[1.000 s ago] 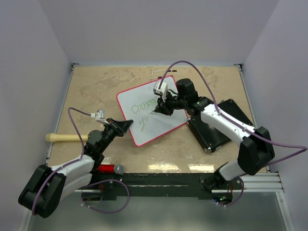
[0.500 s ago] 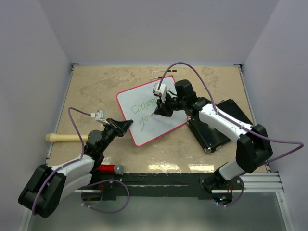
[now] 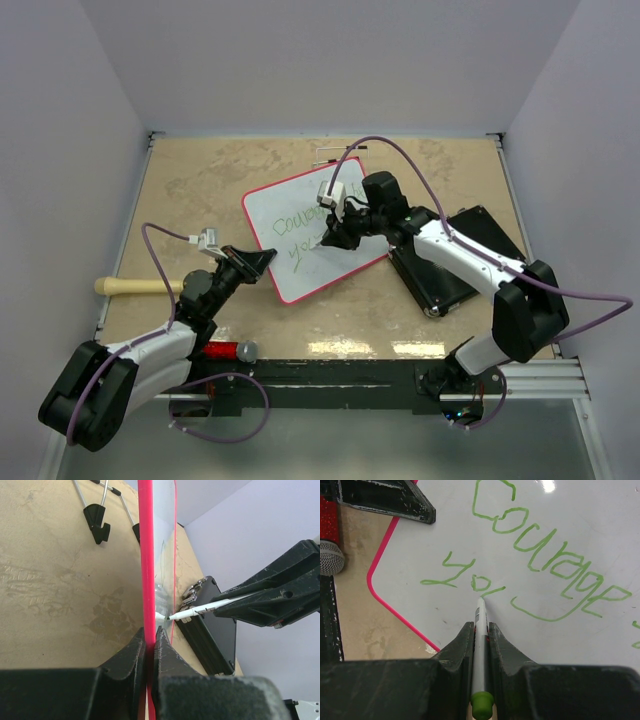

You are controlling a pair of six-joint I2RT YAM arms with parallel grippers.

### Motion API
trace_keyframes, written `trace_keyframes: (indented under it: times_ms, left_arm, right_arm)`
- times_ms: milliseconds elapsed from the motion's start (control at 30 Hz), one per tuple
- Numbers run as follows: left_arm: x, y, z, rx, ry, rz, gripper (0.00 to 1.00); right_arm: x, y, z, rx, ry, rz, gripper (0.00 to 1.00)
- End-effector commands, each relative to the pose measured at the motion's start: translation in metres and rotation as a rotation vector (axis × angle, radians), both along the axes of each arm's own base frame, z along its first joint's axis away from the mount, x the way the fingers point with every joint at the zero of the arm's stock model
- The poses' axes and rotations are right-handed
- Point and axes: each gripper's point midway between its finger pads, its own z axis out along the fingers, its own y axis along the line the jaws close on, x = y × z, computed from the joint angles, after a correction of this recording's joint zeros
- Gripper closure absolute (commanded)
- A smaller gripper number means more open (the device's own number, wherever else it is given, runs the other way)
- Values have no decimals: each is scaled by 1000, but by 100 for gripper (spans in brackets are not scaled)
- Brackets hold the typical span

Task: Write a sentence on the whiteboard

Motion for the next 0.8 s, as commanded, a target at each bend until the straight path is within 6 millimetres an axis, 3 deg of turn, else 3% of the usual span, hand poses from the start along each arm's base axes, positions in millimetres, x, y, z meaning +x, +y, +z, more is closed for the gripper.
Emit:
trace_keyframes:
  times_ms: [0,767]
  left_arm:
    - [-14,-5,-13,86,-45,-67,100]
    - [-14,-5,-12,90,-48,-73,100]
  right_arm:
    - [-1,-7,1,-25,-31,-13,100]
    - [41,-5,31,5,-125,-140,100]
